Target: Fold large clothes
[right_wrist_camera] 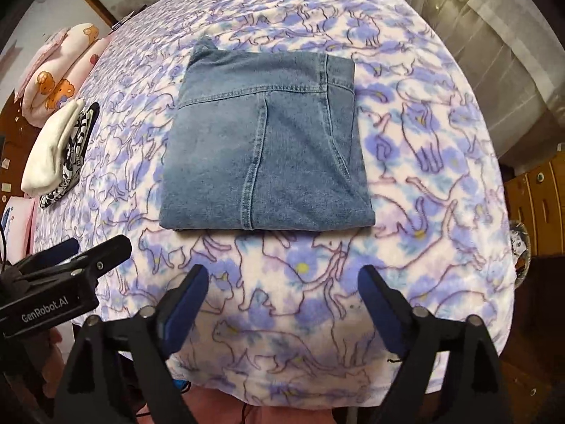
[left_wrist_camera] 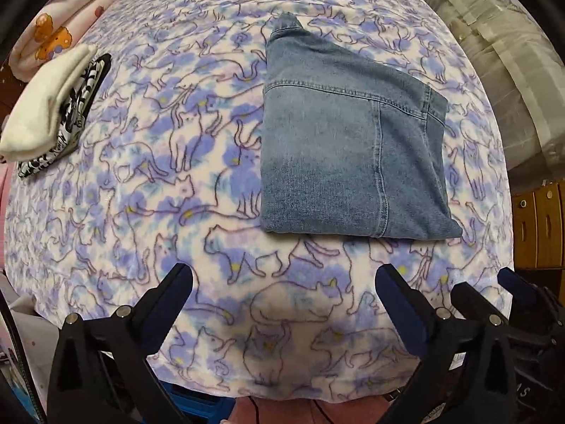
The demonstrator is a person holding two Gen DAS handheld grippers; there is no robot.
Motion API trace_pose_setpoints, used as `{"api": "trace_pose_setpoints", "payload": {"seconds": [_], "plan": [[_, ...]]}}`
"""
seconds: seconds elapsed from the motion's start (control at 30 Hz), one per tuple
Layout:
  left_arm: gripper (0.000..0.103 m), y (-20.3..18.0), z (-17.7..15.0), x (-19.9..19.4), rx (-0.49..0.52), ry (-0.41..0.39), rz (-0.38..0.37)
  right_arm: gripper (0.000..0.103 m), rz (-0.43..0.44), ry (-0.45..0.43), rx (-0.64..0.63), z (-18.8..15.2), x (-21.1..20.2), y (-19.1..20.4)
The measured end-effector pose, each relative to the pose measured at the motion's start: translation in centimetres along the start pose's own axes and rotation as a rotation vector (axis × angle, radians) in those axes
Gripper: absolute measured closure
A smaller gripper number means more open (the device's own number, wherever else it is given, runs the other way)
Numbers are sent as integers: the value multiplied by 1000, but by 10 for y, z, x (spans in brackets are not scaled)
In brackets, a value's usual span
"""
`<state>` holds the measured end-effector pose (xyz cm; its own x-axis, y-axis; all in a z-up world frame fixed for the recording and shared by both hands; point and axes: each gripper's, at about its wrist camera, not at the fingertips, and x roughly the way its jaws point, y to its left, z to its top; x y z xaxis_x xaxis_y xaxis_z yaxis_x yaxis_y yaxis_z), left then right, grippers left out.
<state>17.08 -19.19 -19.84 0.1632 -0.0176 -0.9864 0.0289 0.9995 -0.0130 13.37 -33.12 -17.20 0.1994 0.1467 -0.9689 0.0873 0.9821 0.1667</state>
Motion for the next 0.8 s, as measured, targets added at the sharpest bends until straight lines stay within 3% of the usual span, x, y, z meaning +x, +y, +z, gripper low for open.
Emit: {"api": "trace_pose_setpoints", "payload": {"seconds": [0.23,0.5,0.8], "plan": [[1,-2,-6,-12,-10,-7,-13,1,-4,1,-38,-6,-11,11],[1,-5,-6,-16,-8,-18,16,0,-11,-1,-69,-4,-13,14],[1,-3,7,20,9,20,17,0,-6,12,-56,3,10,-3]]}}
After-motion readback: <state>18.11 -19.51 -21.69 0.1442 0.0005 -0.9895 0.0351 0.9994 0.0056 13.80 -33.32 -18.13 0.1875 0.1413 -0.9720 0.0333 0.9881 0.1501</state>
